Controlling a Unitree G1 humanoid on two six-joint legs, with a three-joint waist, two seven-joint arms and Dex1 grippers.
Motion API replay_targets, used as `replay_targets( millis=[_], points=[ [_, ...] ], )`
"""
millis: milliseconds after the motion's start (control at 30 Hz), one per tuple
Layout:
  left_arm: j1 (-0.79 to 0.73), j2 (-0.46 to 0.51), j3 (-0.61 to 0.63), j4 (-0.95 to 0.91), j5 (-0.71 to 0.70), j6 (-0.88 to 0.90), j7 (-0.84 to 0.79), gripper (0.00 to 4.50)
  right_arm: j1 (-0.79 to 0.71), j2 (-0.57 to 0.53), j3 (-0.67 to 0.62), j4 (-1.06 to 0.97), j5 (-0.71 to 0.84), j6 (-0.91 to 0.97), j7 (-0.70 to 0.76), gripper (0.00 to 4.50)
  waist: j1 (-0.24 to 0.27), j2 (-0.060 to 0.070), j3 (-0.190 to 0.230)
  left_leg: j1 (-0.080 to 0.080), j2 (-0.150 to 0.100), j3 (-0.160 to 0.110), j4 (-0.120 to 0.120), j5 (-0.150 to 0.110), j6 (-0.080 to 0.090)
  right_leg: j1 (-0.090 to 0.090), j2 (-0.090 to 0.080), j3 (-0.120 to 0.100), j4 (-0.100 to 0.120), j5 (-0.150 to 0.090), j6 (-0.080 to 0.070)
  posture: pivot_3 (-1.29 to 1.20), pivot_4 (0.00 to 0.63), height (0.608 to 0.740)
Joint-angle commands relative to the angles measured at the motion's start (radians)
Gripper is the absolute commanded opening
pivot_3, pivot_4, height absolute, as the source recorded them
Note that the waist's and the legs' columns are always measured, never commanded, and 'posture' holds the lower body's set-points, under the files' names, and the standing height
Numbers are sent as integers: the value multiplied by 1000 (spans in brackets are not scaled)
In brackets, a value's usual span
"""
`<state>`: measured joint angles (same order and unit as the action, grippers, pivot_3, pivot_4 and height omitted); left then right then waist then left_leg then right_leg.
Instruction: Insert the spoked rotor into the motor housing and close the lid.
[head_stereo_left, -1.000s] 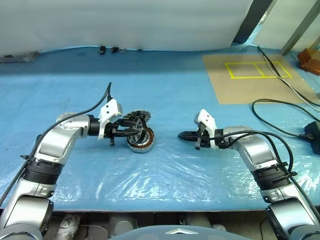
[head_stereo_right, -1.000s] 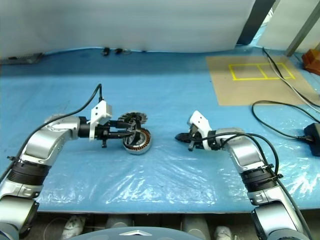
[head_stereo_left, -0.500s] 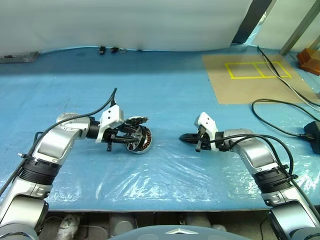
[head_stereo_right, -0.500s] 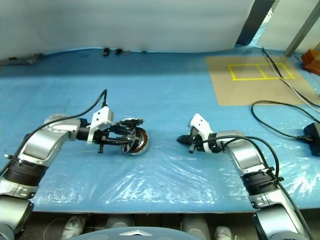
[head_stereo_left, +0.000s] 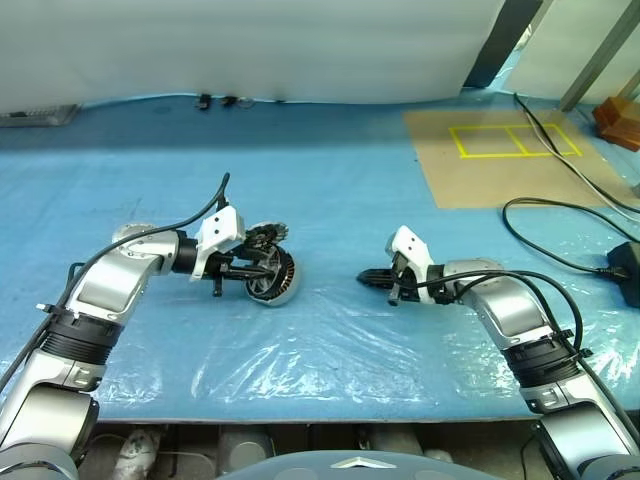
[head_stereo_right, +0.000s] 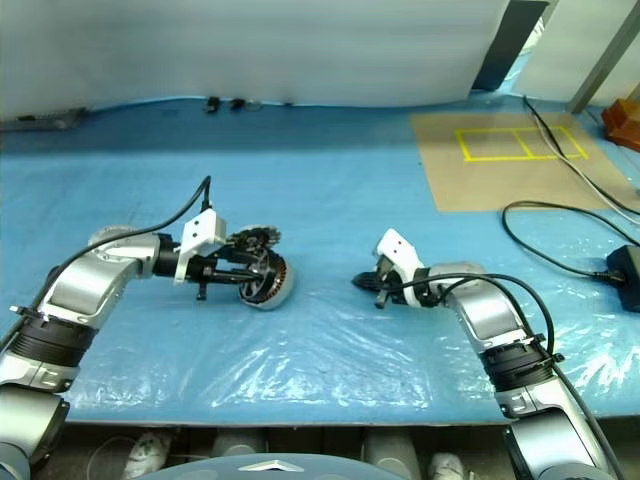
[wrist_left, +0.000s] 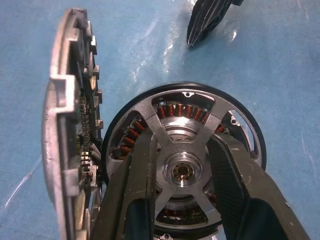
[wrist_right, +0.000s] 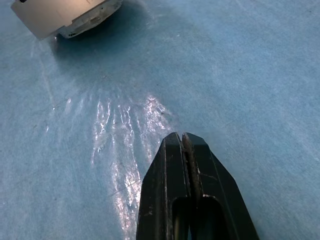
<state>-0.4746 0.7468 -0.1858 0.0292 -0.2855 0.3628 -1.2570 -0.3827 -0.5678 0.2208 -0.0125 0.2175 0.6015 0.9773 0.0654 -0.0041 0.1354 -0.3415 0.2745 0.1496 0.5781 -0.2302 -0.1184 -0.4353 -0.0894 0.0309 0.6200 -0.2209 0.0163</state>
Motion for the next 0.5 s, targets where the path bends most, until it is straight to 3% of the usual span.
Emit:
replay_targets(
  millis=[33,500],
  points=[
    [4,42,-19,21,47,9,-14,1233,-19,-3,-5,-61,15,23,-3,0,-1,0,0,0,0,0,0,0,0,0,0,0,0,0,0,0,150,740],
    [-42,-6,50,-39,-76,76,-8,1233,-19,-3,-5,-69,13,44,-3,0,4,1,1,-2,0,0,0,0,0,-1,0,-1,-2,1,1,0,150,740]
  ],
)
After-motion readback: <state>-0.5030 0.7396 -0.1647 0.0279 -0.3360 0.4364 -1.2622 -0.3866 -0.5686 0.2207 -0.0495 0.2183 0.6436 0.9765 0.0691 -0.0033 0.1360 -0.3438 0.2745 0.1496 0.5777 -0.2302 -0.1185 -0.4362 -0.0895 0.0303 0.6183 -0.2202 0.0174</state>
